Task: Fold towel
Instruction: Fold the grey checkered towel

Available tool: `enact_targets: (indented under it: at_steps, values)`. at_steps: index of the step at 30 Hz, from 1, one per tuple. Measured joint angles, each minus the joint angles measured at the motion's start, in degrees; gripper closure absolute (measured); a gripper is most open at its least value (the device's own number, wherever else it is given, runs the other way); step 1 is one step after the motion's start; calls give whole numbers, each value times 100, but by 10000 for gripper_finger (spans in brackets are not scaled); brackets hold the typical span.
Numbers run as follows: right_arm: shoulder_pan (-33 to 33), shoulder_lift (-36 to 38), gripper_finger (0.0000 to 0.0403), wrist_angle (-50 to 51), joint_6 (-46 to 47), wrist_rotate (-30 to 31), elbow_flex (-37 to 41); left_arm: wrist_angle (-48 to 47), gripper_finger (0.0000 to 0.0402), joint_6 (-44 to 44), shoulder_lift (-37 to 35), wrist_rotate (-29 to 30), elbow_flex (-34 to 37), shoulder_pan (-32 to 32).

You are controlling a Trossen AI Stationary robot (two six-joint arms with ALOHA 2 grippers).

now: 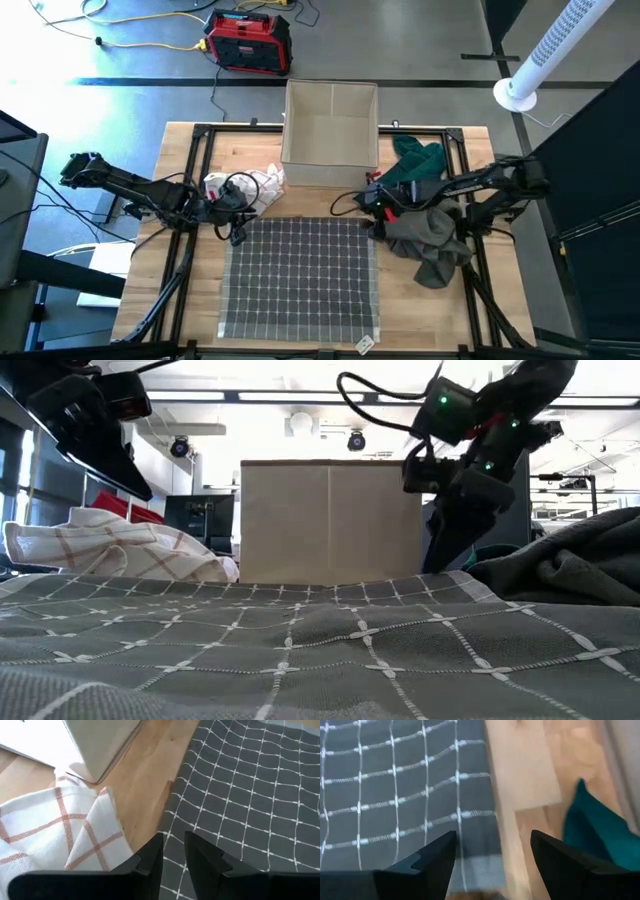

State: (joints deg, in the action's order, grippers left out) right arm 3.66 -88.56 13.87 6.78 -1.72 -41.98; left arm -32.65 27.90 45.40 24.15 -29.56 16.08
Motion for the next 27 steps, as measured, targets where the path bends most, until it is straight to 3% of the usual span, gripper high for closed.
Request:
enact_targets:
  at_steps: [12,15,19,20,27]
  values:
    - [-111,-553,175,30,32,240,-19,-12,329,40,10,-97,0,2]
    - [-111,-557,234,92,69,300,-20,-10,329,39,8,-98,0,2]
    - [-152,-557,368,333,-68,298,-25,-131,329,-6,8,-113,0,2]
    - [-194,-557,385,414,-185,298,-25,-172,329,-66,8,-141,0,2]
    - [-357,-550,398,491,-438,320,-18,-482,329,-410,246,-386,0,-9]
